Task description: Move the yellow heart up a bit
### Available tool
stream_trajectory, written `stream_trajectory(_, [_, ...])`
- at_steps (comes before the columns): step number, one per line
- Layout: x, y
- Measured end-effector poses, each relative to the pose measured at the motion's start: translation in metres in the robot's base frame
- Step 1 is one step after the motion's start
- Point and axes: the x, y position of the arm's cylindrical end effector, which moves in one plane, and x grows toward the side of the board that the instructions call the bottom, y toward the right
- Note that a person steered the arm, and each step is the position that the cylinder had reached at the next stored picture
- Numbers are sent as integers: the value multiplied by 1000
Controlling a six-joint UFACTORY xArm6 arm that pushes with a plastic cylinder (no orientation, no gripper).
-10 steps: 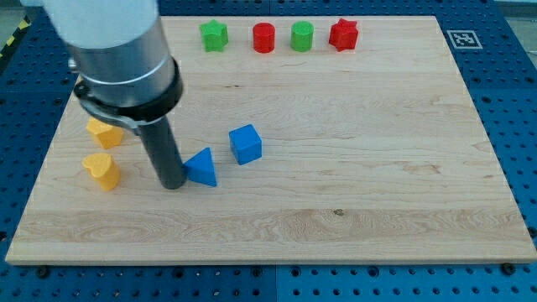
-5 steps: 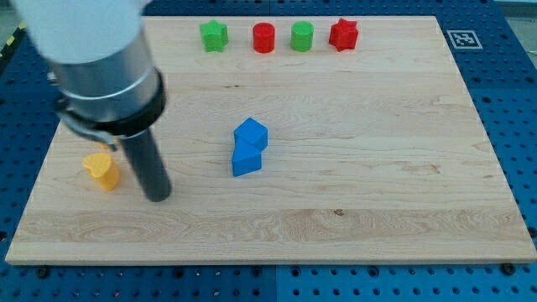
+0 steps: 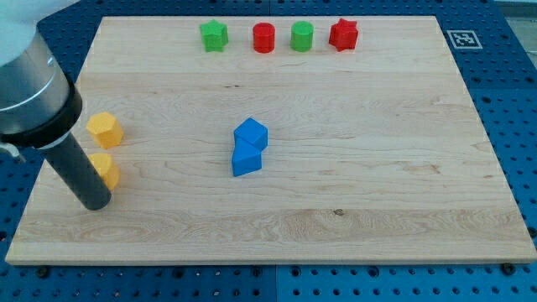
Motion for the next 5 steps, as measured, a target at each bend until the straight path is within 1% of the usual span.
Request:
stream_trajectory(2, [-15,17])
stream_trajectory(5, [-16,4])
